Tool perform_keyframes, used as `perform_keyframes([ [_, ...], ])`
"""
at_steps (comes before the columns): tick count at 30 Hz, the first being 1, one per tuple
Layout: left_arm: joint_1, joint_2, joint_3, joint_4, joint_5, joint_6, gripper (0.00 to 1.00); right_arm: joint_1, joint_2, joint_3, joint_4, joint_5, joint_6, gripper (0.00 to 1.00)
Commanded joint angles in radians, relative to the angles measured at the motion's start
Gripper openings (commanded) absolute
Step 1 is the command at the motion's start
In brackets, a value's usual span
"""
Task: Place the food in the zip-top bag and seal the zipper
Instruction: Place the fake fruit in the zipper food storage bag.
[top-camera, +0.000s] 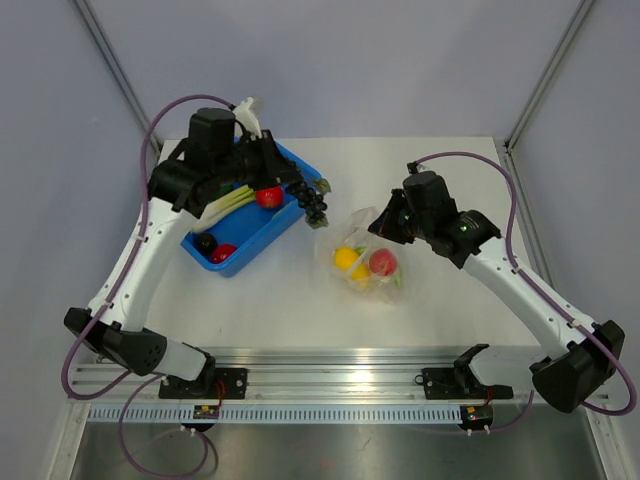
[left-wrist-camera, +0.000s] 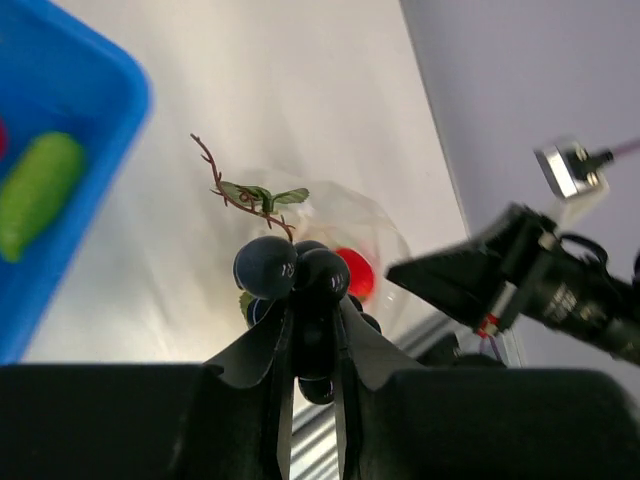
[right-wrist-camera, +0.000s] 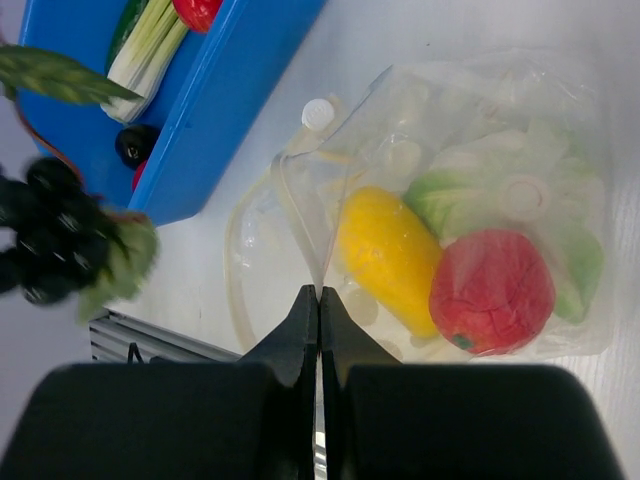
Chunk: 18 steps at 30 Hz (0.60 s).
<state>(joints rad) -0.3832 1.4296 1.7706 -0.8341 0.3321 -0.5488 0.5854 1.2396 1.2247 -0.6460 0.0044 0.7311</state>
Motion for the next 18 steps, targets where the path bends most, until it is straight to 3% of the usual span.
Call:
perform_keyframes([
  [1,-0.093,0.015,-0.062,0.136,0.134,-0.08,0.0,0.008,-0.04,0.039,0.055,-0.03,0.01,0.0],
  [7,-0.21,0.052,-0.217,0.338,0.182,-0.189,0.0,0.008,-0.075,0.036,0.046,-0.032,0.013,0.0],
  [18,-0.287,0.114,-0.212,0.308,0.182,-0.18,0.0,0.008,-0.137,-0.01,0.04,-0.012,0.028,0.0],
])
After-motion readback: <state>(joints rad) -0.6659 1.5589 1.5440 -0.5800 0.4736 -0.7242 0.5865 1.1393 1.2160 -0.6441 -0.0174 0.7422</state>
